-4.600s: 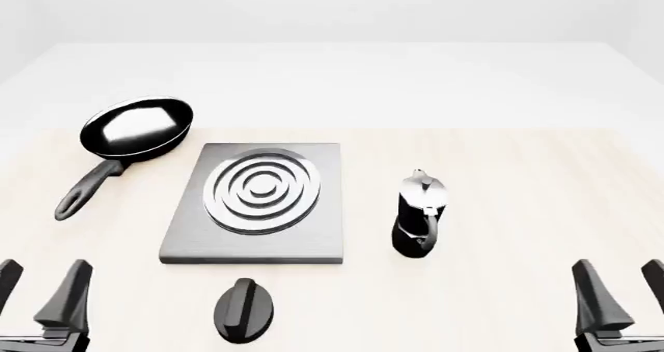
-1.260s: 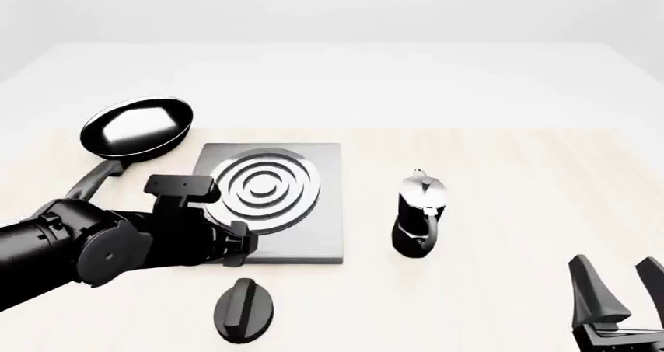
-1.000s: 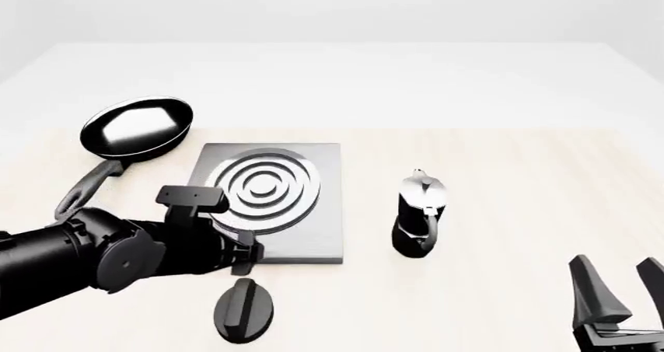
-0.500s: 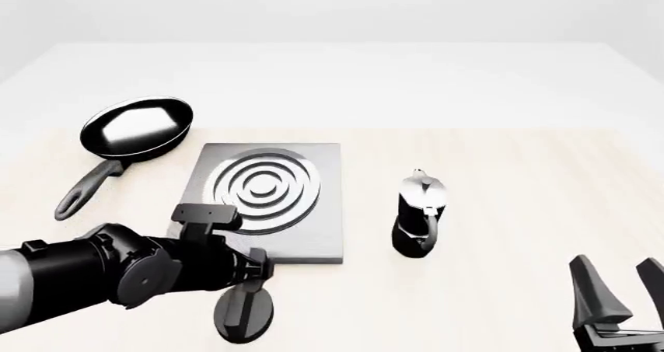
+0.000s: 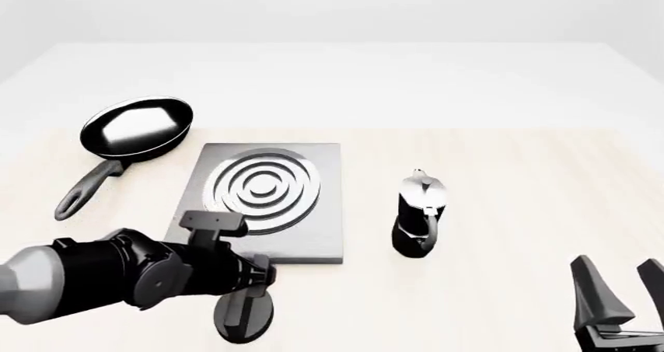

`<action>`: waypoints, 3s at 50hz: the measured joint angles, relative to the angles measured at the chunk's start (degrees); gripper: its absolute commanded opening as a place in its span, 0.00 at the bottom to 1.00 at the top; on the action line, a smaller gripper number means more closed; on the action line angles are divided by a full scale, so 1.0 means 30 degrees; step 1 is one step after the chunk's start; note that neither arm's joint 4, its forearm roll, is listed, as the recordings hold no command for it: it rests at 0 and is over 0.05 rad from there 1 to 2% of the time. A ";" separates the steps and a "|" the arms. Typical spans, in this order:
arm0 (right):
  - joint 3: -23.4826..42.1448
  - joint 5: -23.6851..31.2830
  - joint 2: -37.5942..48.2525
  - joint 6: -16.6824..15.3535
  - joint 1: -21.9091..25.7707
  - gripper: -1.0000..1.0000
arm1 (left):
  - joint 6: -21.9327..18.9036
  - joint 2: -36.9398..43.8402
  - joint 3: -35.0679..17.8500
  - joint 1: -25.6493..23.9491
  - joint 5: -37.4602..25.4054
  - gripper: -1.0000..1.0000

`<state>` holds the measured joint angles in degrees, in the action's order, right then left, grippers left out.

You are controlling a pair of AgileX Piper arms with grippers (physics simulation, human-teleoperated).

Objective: Turn on the stove and put the moka pot on it.

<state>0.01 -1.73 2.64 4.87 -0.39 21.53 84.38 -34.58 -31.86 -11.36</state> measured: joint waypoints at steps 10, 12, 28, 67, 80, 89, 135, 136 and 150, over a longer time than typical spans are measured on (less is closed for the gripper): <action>0.0000 0.0061 -0.0100 0.0109 0.0007 1.00 | 0.0046 0.0560 0.0044 -0.0122 0.0370 1.00; 0.0000 0.0069 -0.0114 0.0129 0.0008 1.00 | 0.0074 0.0658 0.0059 -0.0165 0.0434 1.00; 0.0000 0.0122 -0.0212 0.0258 0.0029 1.00 | 0.0600 0.1291 0.0277 -0.0535 0.0922 1.00; 0.0002 0.0047 -0.0109 0.0322 0.0154 1.00 | -0.1117 0.1049 0.0037 0.2074 0.0941 1.00; 0.0001 -0.0149 0.0184 0.0234 0.0193 1.00 | -0.1127 0.0833 0.0245 0.2555 0.0958 1.00; 0.0000 -0.0199 0.0271 0.0226 0.0184 1.00 | -0.0970 0.0649 0.0738 0.2746 0.1221 1.00; 0.3506 0.2197 0.2201 -0.0906 0.0479 1.00 | -0.3990 -1.1796 0.2369 0.7806 0.2391 1.00; 0.3747 0.2343 0.2372 -0.0930 0.0548 1.00 | -0.3908 -1.2318 0.2587 0.7966 0.2553 1.00; 0.6271 0.3741 0.4653 -0.0707 0.1401 1.00 | -0.3340 -2.0778 0.6262 0.9774 0.3629 1.00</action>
<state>18.82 9.49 16.60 2.75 3.82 11.51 22.04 -15.80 -2.54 -0.47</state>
